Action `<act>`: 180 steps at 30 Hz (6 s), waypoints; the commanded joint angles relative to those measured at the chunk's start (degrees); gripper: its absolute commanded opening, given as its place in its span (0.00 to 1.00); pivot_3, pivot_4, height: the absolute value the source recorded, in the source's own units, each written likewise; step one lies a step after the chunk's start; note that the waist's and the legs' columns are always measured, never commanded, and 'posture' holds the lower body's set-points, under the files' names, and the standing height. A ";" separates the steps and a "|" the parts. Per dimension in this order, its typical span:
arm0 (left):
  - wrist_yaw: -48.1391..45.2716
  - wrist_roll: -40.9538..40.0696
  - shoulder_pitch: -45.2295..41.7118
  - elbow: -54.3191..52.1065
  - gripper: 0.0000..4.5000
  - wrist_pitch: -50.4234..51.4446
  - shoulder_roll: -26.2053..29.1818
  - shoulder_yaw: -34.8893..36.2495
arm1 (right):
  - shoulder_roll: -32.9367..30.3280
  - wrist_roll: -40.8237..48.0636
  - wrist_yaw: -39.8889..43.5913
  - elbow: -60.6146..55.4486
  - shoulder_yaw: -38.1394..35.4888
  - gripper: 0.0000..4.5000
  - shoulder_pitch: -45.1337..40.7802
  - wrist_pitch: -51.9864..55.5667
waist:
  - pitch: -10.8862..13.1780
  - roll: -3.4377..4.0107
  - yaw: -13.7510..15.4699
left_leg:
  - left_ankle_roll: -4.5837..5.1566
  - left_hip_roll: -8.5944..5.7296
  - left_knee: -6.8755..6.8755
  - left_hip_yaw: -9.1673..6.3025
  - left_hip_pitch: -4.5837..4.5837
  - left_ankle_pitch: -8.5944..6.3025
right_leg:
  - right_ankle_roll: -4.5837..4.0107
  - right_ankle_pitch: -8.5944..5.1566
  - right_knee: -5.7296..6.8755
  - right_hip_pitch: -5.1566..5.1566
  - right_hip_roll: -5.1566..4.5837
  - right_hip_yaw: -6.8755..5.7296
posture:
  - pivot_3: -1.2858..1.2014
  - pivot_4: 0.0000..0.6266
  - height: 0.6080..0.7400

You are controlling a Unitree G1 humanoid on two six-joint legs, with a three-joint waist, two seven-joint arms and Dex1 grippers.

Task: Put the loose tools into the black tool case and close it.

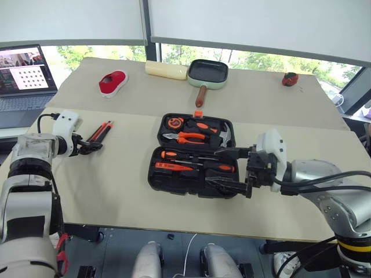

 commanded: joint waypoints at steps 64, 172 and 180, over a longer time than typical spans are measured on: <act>-39.78 -2.86 5.78 -48.21 0.39 -10.17 -9.75 -24.59 | -1.65 2.47 -9.91 -9.85 -10.03 1.00 15.24 -0.65 | -0.01 0.08 0.63 | 0.12 -0.05 0.47 -0.16 -0.21 0.04 | 0.20 0.07 -0.04 0.10 0.02 0.10 | 0.52 0.24 1.00; -41.40 3.45 6.79 -43.28 0.00 -31.56 -14.19 -26.19 | -2.75 1.40 -9.74 -10.39 -10.13 1.00 18.05 -1.02 | -0.11 0.22 0.39 | 0.19 -0.05 0.44 -0.21 0.20 -0.02 | 0.23 0.05 -0.26 0.69 0.01 0.05 | 0.52 0.24 1.00; -38.80 7.58 7.07 -38.05 0.00 -36.99 -15.03 -28.72 | -2.43 1.06 -10.09 -10.56 -9.84 1.00 18.47 -1.01 | -0.13 0.24 0.46 | 0.19 -0.06 0.44 -0.21 0.30 -0.02 | 0.23 0.05 -0.28 0.81 0.00 0.04 | 0.52 0.24 1.00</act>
